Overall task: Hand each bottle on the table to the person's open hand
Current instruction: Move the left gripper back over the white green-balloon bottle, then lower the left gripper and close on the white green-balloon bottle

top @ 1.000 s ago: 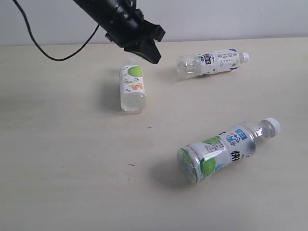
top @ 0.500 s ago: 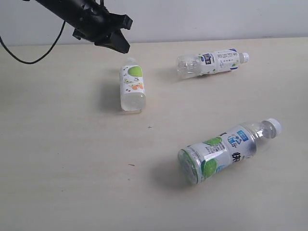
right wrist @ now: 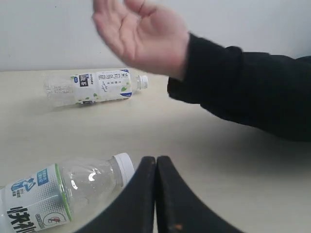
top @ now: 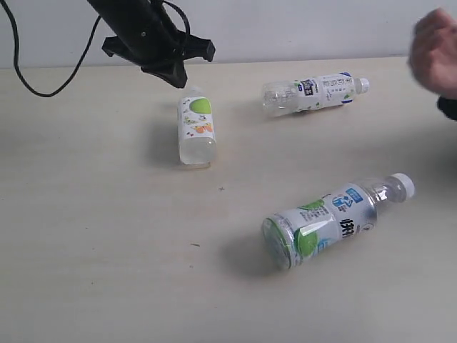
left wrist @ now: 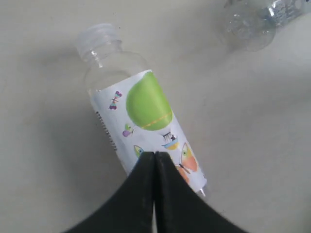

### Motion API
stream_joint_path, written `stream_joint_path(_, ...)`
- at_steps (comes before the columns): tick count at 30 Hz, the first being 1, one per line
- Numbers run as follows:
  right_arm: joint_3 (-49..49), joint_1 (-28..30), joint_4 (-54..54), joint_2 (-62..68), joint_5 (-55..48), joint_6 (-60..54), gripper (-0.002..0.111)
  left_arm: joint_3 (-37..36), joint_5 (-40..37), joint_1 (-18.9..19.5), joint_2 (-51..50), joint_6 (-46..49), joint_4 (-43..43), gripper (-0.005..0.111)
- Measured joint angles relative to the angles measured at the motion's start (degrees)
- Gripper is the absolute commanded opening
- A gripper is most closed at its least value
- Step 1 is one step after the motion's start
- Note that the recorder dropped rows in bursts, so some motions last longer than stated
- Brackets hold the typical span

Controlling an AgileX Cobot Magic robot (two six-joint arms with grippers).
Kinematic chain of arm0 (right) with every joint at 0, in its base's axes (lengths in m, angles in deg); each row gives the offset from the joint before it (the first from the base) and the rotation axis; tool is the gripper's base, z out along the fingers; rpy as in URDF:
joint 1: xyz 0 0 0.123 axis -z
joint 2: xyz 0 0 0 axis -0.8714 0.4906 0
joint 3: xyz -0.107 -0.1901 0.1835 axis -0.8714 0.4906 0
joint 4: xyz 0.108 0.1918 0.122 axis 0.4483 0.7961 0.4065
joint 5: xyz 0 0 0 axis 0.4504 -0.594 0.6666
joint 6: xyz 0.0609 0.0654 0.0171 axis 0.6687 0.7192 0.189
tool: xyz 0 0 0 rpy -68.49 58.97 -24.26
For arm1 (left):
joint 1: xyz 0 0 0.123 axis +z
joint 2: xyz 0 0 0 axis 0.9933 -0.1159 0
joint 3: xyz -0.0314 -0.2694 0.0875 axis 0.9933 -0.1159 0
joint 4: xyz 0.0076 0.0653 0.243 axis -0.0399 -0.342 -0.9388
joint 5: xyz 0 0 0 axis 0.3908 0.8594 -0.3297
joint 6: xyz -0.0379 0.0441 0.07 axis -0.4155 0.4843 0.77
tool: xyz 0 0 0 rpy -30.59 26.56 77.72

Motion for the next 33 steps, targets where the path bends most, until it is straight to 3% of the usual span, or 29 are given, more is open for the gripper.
stream_joint_path(10,0.0,0.0,0.0,0.0,0.0,0.0,0.000,-6.7,3.7,-0.1,0.0,-6.7,-4.2,0.002)
stream_joint_path(13,0.0,0.0,0.0,0.0,0.0,0.0,0.000,-6.7,5.0,-0.1,0.3,-7.2,-3.9,0.021)
stream_joint_path(14,0.0,0.0,0.0,0.0,0.0,0.0,0.000,-6.7,5.4,-0.1,0.3,-7.2,-3.4,0.041)
stream_joint_path(15,0.0,0.0,0.0,0.0,0.0,0.0,0.000,-6.7,5.9,-0.1,0.4,-7.2,-2.7,0.054)
stream_joint_path(16,0.0,0.0,0.0,0.0,0.0,0.0,0.000,-6.7,6.1,-0.1,0.4,-7.2,-2.3,0.078)
stream_joint_path(18,0.0,0.0,0.0,0.0,0.0,0.0,0.000,-6.7,6.3,-0.1,0.4,-7.2,-1.2,0.098)
stream_joint_path(19,0.0,0.0,0.0,0.0,0.0,0.0,0.000,-6.7,6.4,-0.1,0.4,-7.2,-1.1,0.102)
stream_joint_path(29,0.0,0.0,0.0,0.0,0.0,0.0,0.000,-6.7,8.8,-1.5,0.4,-9.2,-0.6,0.097)
stream_joint_path(33,0.0,0.0,0.0,0.0,0.0,0.0,0.000,-6.7,10.9,-3.3,-0.3,-15.4,-6.4,0.097)
